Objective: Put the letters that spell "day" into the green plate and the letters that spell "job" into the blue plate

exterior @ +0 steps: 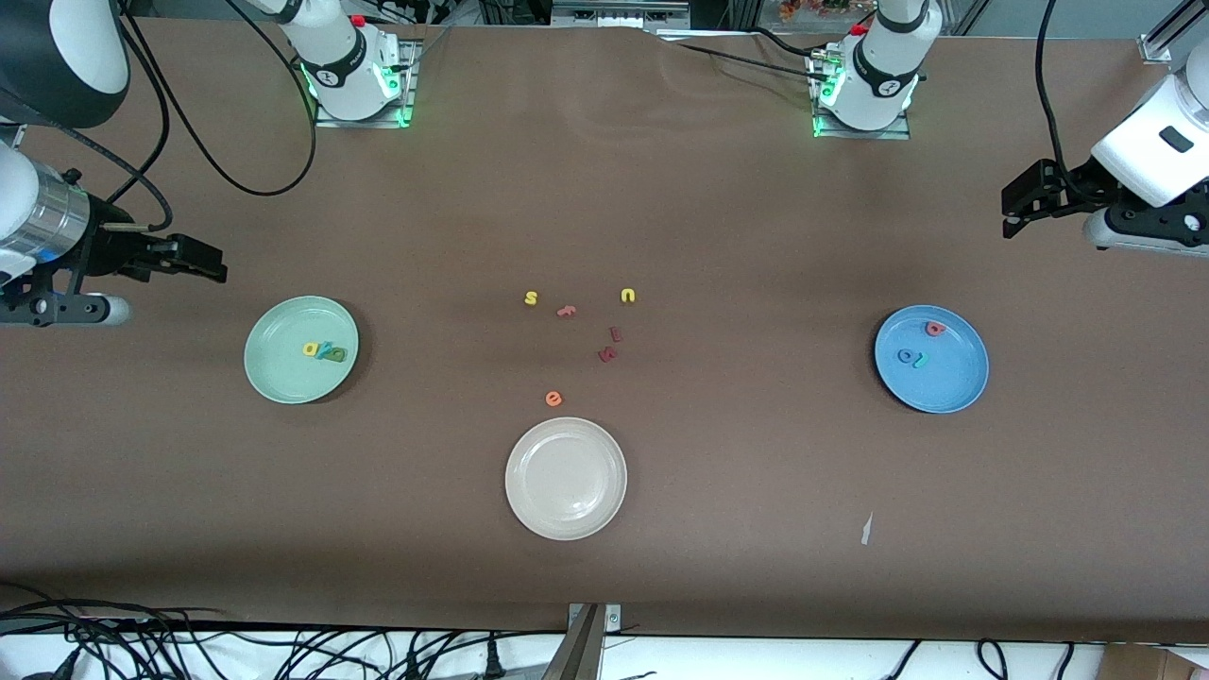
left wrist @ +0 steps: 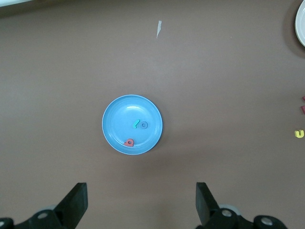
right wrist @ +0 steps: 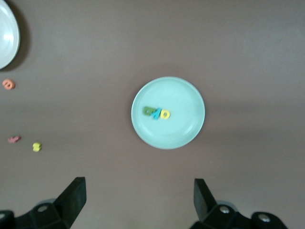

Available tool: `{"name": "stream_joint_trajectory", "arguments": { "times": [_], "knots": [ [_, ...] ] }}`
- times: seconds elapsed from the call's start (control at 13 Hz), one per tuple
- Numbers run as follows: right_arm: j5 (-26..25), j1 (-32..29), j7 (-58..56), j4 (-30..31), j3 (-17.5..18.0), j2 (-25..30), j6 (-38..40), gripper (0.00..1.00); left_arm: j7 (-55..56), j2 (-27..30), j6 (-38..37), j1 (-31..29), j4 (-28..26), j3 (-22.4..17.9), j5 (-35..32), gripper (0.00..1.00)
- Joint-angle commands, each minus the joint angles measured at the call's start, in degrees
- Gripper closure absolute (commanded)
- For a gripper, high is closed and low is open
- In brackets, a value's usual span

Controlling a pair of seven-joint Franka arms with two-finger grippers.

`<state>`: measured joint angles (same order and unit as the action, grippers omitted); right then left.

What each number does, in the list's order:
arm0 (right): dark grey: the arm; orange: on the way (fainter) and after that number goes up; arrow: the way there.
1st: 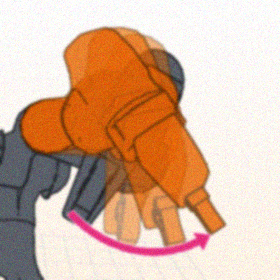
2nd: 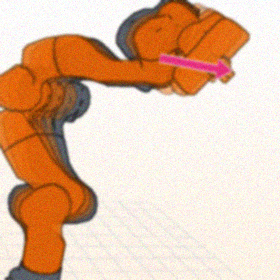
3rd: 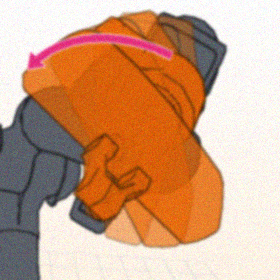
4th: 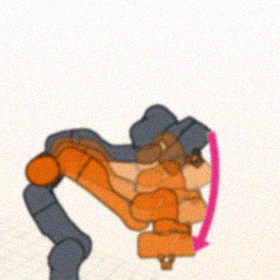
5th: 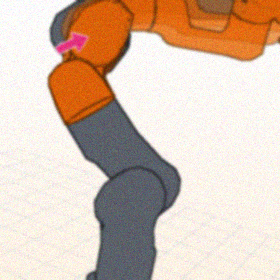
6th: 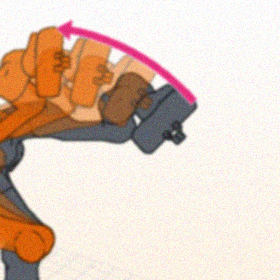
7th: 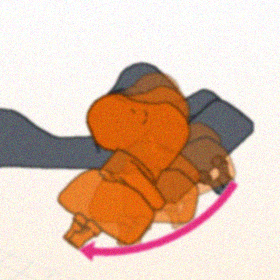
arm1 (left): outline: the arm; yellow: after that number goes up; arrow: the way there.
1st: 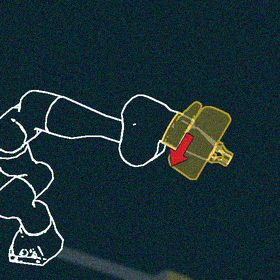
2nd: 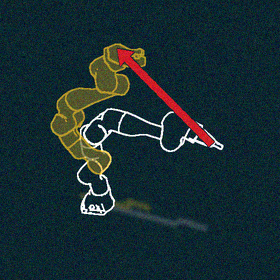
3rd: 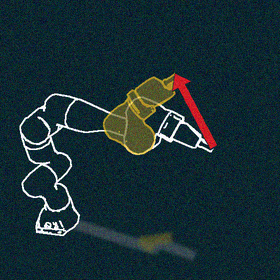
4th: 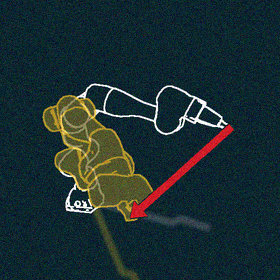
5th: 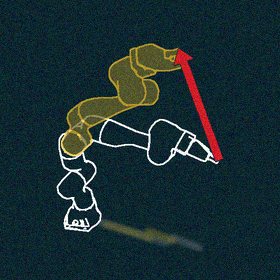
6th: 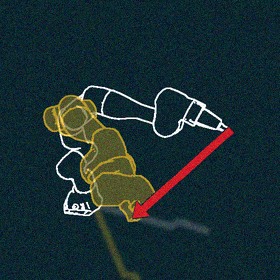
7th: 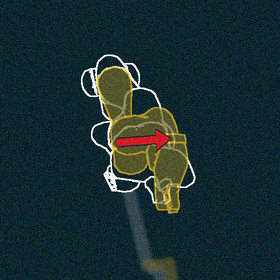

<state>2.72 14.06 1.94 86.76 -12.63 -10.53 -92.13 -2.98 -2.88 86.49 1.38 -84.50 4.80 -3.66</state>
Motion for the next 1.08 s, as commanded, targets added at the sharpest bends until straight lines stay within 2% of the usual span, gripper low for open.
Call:
{"name": "stream_joint_trajectory", "arguments": {
  "times": [0.0, 0.38, 1.0],
  "knots": [
    [-1.7, -1.1, -0.5, 4.4, 1.3, 3.1, -3.8, 0.0, 0.1, -0.8, -1.3, -0.3, 1.8, -0.1, 1.0, 0.0],
    [-5.4, -0.7, -0.9, 4.4, 3.1, 2.9, -4.3, 0.0, 0.1, -0.8, -1.3, -0.3, 1.8, -0.1, 1.0, 0.0],
    [-4.7, -0.7, -0.4, 3.8, 3.0, 2.5, -1.9, 0.0, 0.1, -0.8, -1.4, -0.3, 1.8, -0.1, 1.0, 0.0]
  ]
}}
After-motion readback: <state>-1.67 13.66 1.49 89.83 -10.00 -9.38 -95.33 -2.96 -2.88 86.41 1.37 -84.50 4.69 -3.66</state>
